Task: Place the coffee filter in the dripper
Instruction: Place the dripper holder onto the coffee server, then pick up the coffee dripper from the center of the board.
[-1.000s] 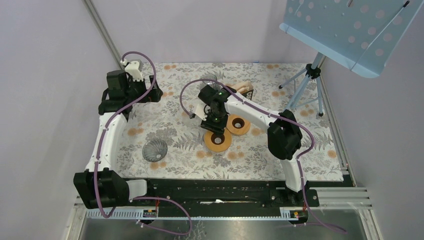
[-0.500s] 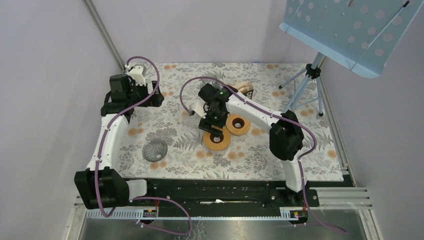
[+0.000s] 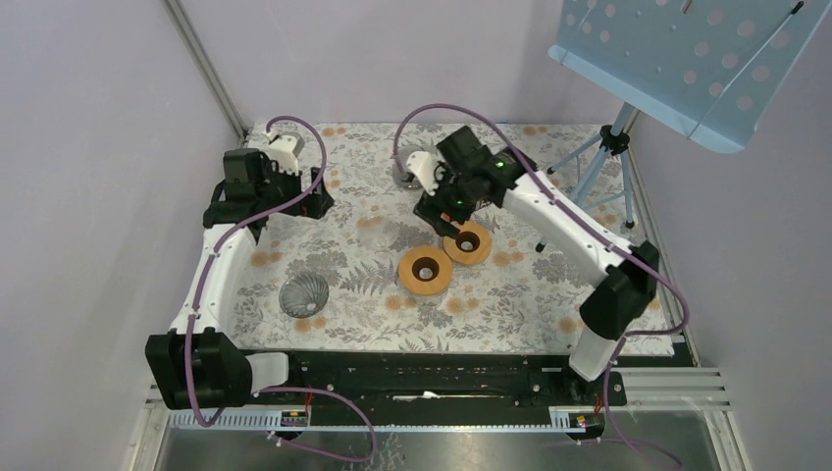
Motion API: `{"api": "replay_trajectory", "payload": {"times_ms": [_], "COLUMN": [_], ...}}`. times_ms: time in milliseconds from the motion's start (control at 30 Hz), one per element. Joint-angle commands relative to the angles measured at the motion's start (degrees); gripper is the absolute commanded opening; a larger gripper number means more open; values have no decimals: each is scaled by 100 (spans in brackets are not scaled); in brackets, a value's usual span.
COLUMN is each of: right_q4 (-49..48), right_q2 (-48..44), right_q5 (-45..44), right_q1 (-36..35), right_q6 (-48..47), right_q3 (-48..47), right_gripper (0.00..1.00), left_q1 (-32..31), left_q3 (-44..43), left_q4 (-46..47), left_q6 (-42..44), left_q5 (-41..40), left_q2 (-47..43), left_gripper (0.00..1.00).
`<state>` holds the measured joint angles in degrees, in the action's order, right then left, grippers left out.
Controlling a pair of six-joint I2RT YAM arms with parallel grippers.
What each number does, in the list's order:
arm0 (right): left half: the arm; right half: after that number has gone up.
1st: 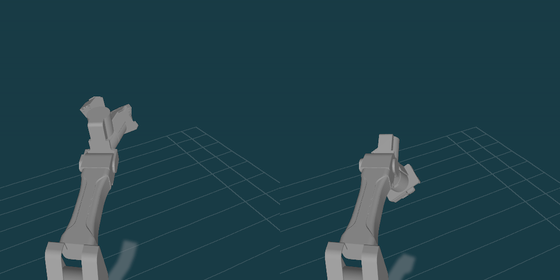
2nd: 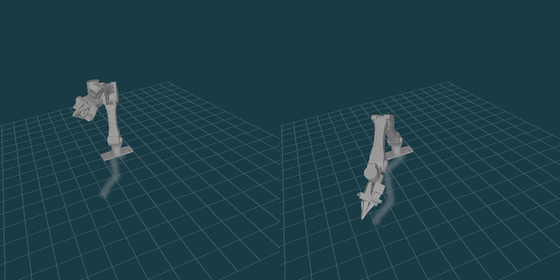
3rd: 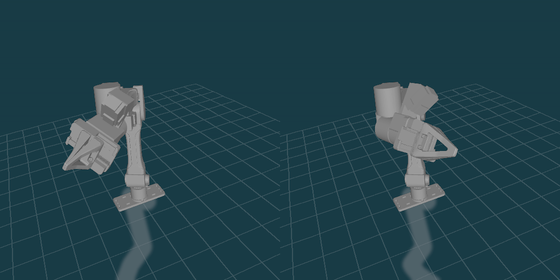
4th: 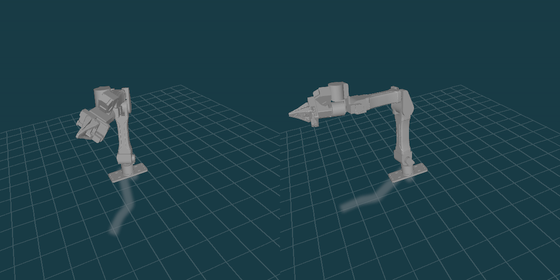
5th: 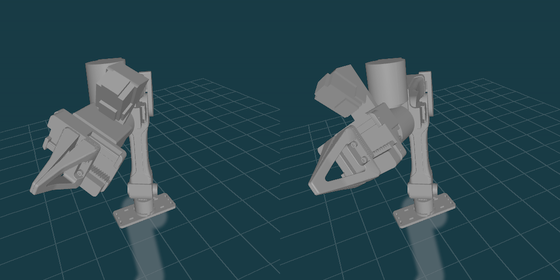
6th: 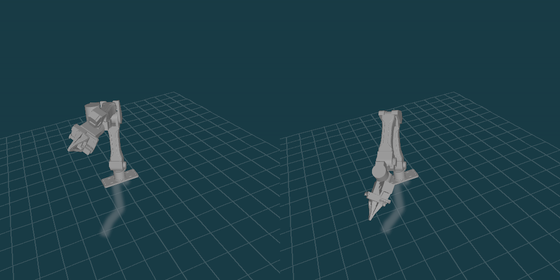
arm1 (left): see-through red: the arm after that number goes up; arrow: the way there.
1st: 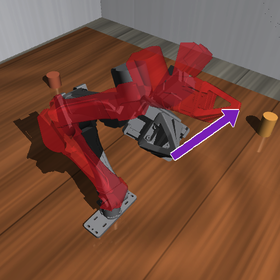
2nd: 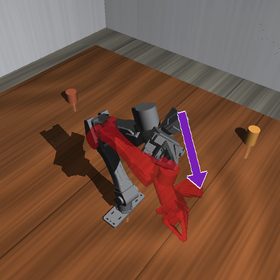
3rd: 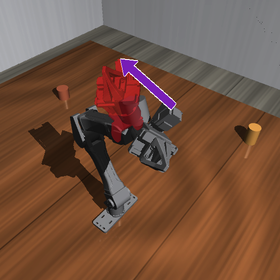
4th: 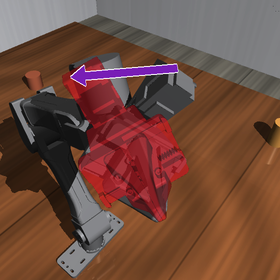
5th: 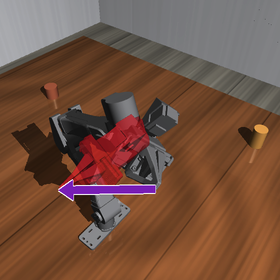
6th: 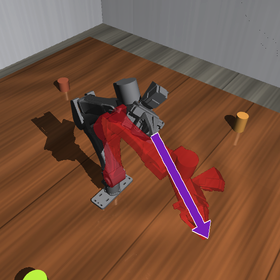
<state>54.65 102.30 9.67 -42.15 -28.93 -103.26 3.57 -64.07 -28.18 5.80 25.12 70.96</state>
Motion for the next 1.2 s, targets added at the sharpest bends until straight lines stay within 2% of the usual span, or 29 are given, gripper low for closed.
{"api": "replay_trajectory", "payload": {"times_ms": [0,167,300,467,633,900,1167], "right_q4": [-674,-1252,-1386,-1503,-1599,-1640,-1655], "right_q2": [-772,-1426,-1719,-1963,-2062,-2073,-2061], "right_q5": [325,440,423,378,335,263,255], "right_q1": [466,637,696,758,828,859,870], "right_q6": [192,213,180,151,140,107,91], "right_q3": [680,1591,2006,2435,2720,2831,2869], "right_gripper": [78,77,77,77,76,76,76], "left_q1": [-395,-1195,-1382,-1608,-1763,-1842,-1842], "left_q3": [-46,-252,-613,-981,-1284,-1628,-1786], "left_q4": [-152,-333,-599,-883,-1001,-1101,-1101], "left_q6": [340,350,306,321,279,252,246], "left_q5": [34,-722,-777,-712,-664,-799,-696], "left_q2": [-29,522,1177,1919,2520,3144,3440], "left_gripper": [93,81,73,67,64,52,34]}}
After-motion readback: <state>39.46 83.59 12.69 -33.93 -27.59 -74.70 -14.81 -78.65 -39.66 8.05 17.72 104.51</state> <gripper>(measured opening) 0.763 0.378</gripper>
